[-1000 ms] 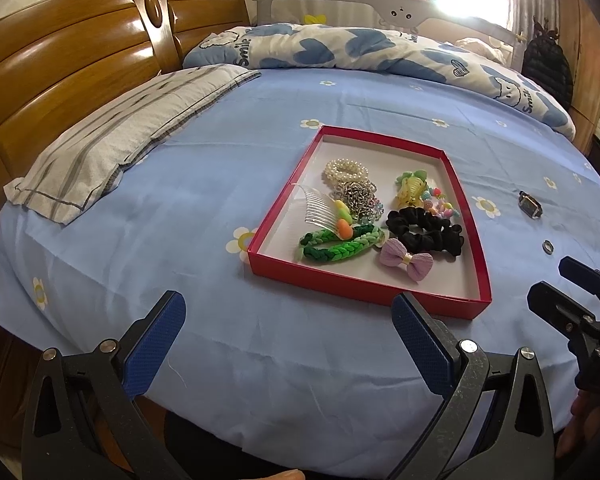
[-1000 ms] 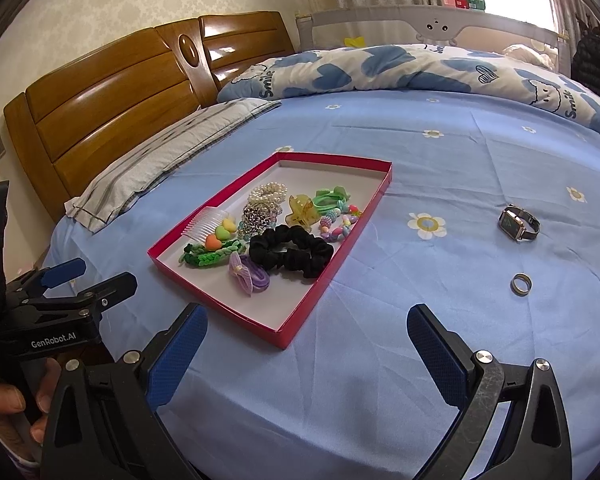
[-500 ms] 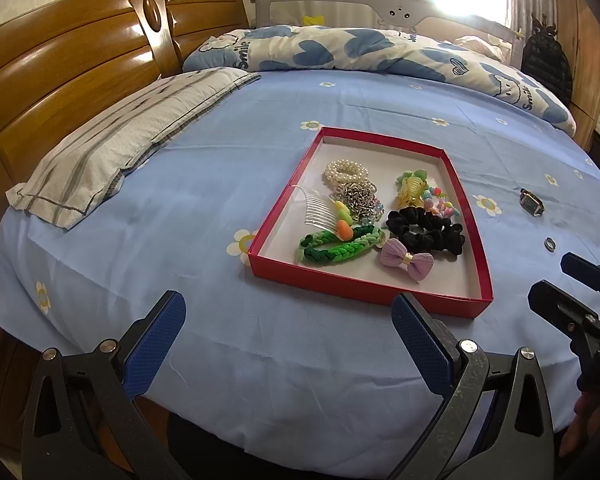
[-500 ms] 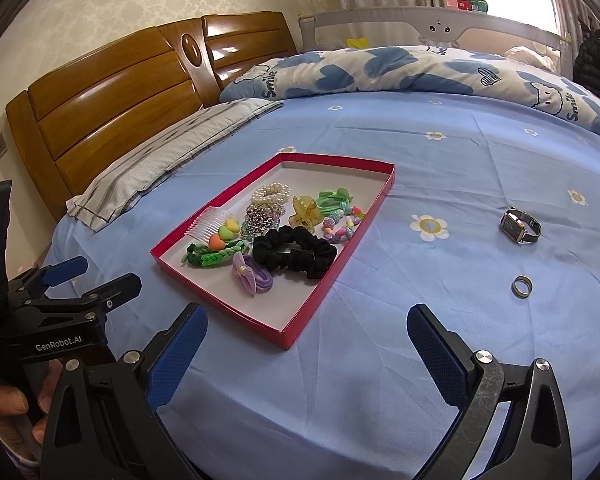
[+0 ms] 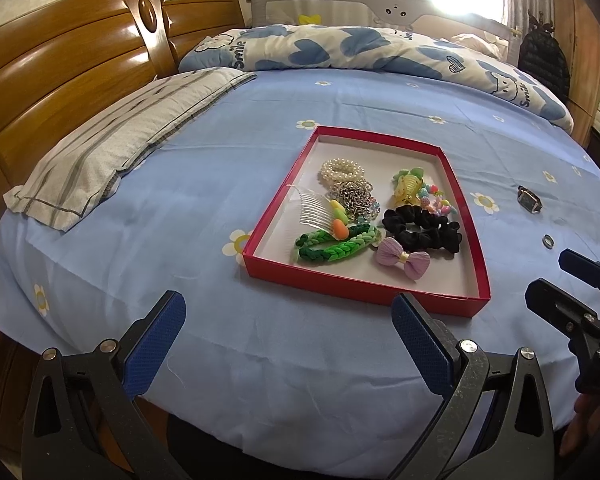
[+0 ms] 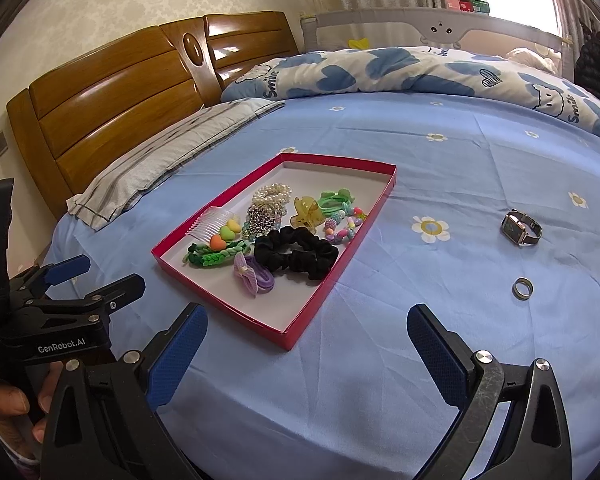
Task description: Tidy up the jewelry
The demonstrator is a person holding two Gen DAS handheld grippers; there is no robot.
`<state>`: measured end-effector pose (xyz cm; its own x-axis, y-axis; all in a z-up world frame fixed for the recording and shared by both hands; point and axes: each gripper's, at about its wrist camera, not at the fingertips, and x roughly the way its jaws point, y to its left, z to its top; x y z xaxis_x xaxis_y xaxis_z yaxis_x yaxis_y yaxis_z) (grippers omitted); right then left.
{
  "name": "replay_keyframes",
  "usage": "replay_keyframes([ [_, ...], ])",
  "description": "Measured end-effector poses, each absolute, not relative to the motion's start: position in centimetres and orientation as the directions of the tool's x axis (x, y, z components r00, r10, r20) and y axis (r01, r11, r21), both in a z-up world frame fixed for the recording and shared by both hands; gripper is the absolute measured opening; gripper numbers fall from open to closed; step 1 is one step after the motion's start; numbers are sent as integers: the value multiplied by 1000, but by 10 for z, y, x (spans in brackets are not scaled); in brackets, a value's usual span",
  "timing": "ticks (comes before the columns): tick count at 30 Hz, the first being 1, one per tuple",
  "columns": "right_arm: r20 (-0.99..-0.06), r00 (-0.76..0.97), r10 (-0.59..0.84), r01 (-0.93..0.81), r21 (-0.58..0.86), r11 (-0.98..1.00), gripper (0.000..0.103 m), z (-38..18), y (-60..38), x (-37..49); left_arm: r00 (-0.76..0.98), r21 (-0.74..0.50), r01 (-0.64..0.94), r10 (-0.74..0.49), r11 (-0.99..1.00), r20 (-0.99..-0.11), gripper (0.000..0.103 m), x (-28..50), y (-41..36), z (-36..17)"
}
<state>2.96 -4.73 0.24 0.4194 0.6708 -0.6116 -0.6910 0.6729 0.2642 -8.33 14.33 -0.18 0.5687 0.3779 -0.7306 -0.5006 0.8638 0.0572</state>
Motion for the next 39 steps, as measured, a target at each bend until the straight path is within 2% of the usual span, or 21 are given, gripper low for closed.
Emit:
replay_keyframes([
  [39,-615,412,672,-676,289,678,101,-3,-48,39,557,56,-495,366,867,-746,103,-74,147,-7],
])
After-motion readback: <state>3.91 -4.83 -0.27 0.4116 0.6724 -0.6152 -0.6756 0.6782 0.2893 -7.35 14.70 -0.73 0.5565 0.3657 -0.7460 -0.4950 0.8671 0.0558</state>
